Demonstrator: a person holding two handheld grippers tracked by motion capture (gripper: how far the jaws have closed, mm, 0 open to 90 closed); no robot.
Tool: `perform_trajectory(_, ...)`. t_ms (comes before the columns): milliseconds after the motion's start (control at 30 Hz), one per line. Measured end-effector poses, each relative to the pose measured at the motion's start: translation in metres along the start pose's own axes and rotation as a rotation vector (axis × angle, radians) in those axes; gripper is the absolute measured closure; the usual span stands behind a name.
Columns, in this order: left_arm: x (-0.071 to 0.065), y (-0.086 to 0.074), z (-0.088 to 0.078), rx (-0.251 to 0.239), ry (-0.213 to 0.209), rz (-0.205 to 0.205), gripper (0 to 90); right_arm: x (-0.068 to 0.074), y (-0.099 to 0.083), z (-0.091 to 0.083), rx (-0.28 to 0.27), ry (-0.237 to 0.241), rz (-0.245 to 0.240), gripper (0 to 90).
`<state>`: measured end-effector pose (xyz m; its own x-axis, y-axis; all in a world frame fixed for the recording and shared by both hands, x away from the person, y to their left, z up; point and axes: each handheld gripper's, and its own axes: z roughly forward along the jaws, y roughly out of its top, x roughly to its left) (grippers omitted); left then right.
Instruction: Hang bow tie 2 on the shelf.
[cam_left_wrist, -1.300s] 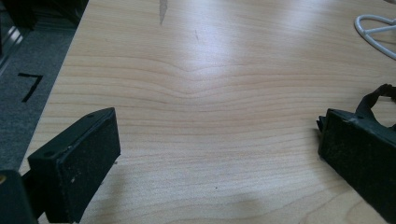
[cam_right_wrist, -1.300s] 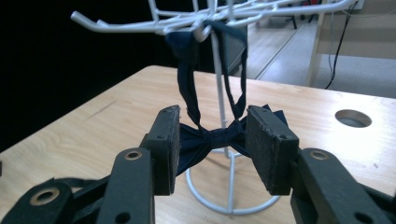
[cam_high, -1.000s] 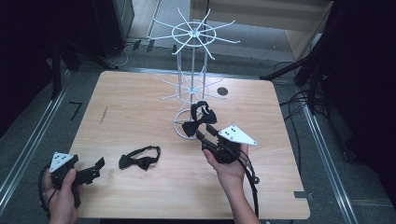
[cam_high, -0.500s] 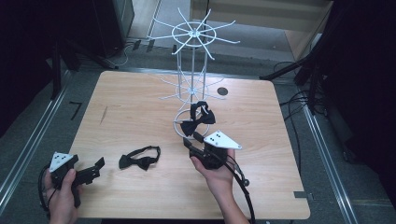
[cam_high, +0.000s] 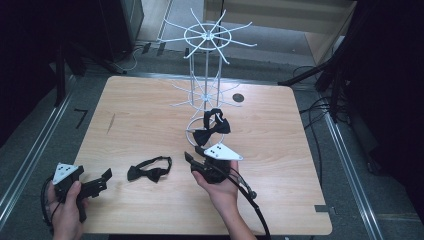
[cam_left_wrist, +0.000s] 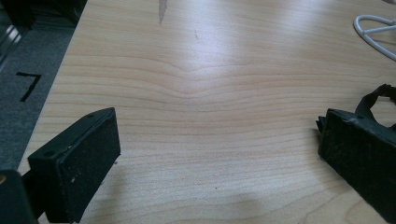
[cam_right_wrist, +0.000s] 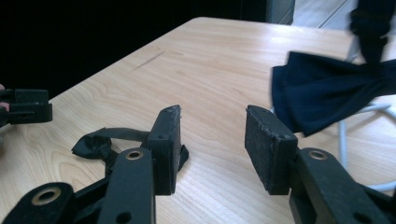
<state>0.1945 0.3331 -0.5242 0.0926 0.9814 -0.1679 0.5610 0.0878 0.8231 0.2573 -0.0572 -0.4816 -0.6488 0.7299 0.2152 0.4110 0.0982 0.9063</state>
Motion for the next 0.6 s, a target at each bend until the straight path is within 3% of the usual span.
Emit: perform_trajectory(600,0.0,0.0,0.0,-0.001,0.0,0.001,0.0,0.012,-0.012,0.04,0.082,0.01,0.011,59.3)
